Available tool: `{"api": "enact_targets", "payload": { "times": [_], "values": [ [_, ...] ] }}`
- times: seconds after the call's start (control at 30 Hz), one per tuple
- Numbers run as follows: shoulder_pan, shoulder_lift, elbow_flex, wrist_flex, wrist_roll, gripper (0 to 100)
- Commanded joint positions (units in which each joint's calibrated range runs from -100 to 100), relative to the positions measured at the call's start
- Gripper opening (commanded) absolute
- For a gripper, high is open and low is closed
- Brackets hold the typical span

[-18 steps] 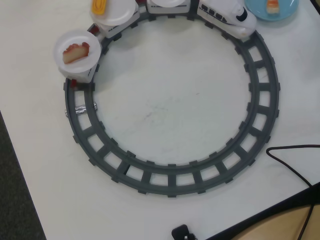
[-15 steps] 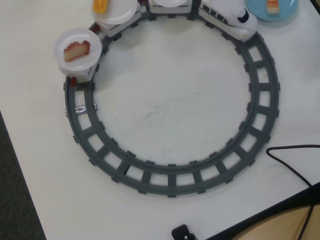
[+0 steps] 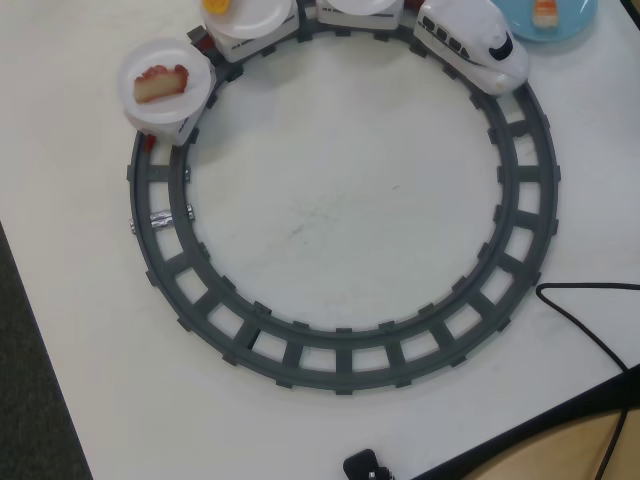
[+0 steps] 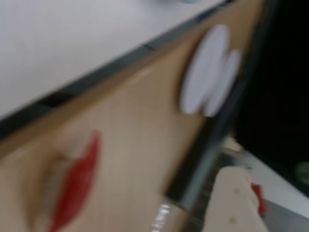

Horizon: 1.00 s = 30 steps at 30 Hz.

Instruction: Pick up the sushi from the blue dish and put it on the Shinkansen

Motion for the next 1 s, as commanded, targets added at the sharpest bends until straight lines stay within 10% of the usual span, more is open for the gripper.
{"api": "enact_targets", "payload": {
  "times": [0.0,0.43,0.97],
  "values": [
    [-1.4,0.9,-11.5,2.6,0.2,29],
    [-4.7,49.1,-53.7,9.9,4.9,29],
    [-9.0,109.0,-102.3,15.1,24.0,29]
  ]
}}
